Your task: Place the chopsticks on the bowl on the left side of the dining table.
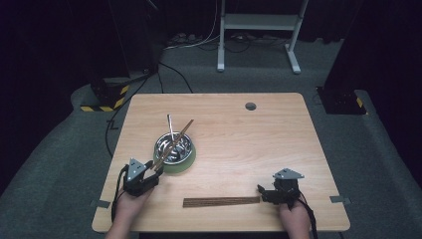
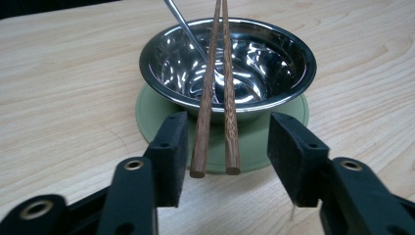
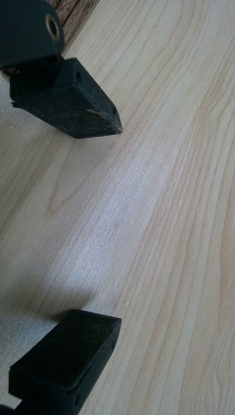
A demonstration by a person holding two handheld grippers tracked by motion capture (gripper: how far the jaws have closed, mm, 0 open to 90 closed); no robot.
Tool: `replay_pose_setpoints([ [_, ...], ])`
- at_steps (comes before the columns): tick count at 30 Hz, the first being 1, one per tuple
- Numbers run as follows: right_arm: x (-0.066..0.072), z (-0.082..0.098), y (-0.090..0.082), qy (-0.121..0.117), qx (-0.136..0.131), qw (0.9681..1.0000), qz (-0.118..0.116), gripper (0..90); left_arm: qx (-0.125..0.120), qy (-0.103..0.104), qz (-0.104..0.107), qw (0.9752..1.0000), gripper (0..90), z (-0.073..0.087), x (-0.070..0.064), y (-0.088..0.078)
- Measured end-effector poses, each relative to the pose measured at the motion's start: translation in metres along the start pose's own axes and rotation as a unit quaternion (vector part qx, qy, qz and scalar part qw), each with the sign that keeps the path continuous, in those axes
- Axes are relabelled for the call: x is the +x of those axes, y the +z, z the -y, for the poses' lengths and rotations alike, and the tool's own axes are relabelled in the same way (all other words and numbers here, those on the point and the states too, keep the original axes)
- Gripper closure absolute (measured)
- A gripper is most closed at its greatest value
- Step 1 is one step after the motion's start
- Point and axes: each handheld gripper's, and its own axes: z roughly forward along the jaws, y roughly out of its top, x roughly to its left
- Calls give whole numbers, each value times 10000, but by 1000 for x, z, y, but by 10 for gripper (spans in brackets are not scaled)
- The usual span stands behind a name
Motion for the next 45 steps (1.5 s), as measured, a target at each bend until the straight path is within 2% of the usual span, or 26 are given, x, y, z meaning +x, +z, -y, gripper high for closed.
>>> replay_pose_setpoints([
  [3, 0, 0, 0, -5, -1, 10000, -2, 103, 84, 5, -7, 10000, 566, 0, 0, 2],
  [4, 0, 0, 0, -1, -1, 10000, -3, 104, 73, -67, -21, 9999, 594, 1, 1, 2],
  [7, 0, 0, 0, -5, -3, 10000, -1, 103, 87, -111, -33, 9999, 640, 1, 2, 4],
  [14, 0, 0, 0, -2, -1, 10000, -3, 104, 66, -58, 11, 10000, 759, 1, 0, 6],
  [16, 0, 0, 0, -1, -1, 10000, -3, 103, 70, -29, 12, 10000, 764, 1, -2, 7],
  [17, 0, 0, 0, -3, -1, 10000, -4, 103, 82, 63, 30, 9999, 764, 1, -1, 7],
  [19, 0, 0, 0, -1, -2, 10000, -3, 103, 67, 71, 28, 9999, 765, 1, -3, 6],
  [22, 0, 0, 0, -2, -2, 10000, -3, 104, 52, 194, 121, 9997, 765, 0, -4, 3],
  [25, 0, 0, 0, -1, -1, 10000, -3, 103, -34, 133, 265, 9996, 766, 1, -9, 0],
  [31, 0, 0, 0, -5, -6, 10000, 1, 104, -99, 58, 389, 9992, 766, 2, -14, -1],
  [35, 0, 0, 0, -5, -3, 10000, -2, 104, -186, 83, 544, 9983, 766, 4, -21, -1],
  [39, 0, 0, 0, -2, -2, 10000, -4, 104, -234, 44, 596, 9979, 766, 3, -27, -1],
  [45, 0, 0, 0, -4, -3, 10000, -5, 105, -208, 68, 642, 9977, 765, 4, -26, -1],
])
